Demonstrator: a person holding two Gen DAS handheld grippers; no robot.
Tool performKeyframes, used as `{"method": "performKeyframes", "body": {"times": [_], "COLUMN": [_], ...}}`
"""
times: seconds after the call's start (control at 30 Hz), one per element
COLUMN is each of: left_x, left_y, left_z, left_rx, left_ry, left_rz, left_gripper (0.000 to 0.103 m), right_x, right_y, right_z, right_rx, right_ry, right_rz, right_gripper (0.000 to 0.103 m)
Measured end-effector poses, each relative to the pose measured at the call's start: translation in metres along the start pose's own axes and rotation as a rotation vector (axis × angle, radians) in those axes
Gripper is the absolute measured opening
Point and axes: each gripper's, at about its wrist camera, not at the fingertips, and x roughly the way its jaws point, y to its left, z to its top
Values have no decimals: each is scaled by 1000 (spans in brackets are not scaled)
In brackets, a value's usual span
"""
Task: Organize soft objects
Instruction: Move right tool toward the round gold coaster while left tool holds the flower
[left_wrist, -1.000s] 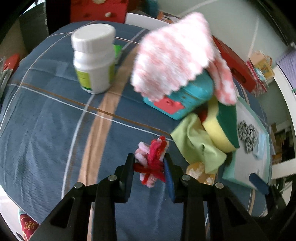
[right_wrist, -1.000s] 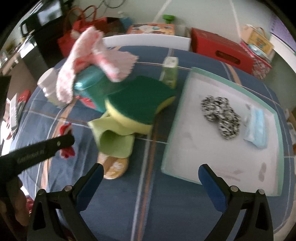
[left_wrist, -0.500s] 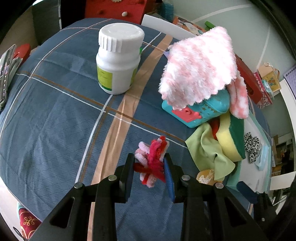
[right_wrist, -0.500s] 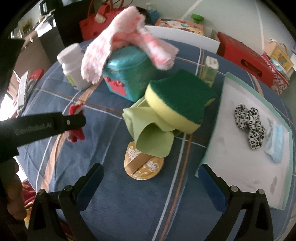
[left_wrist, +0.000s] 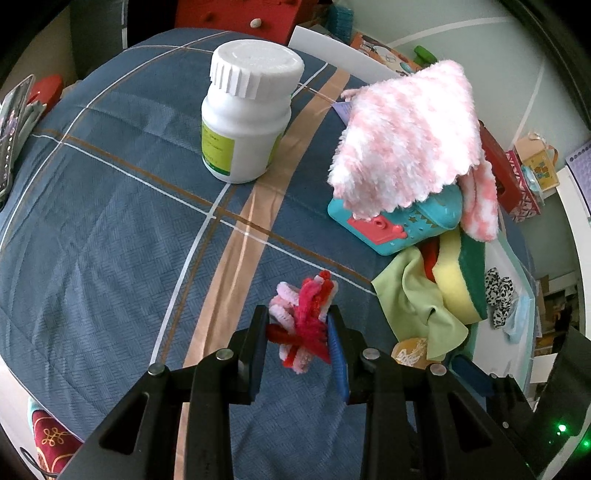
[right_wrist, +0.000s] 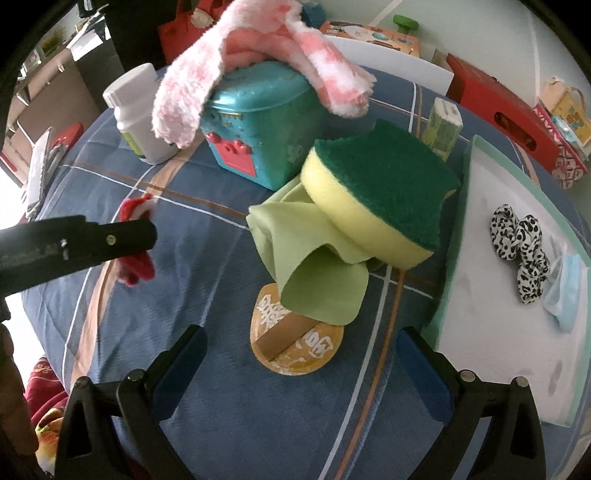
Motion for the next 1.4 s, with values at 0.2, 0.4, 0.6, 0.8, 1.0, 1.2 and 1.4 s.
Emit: {"method": "performKeyframes", "body": {"times": [0.2,0.4,0.6,0.8,1.0,1.2,1.4], "left_x": [3,2,5,5,6,7,10], "left_y": [4,3,3,4,9,11,11], "left_z": [1,0,0,1,3,3,2], "left_rx": [0,-6,-7,-10,-20,-23,-30], "left_ry": [2,4,11,12,21,28,41], "left_rz": [-8,-12,-18,-30,-52,-70,-85], "left_gripper": [32,32,32,32,32,32,32], "right_x": [5,17,32,45,55,62,60], "right_y": [-2,3,3,3,2,3,-2], "right_z": [0,2,6,6,3,0,-5], "right_rx": [-11,-11,-9,-8,9,6,25], "right_ry": [7,25,57,73,72,65,46], "right_rz": [-3,-1,-2,1,20,20,34], "right_gripper": [102,100,101,103,103,103,103]}}
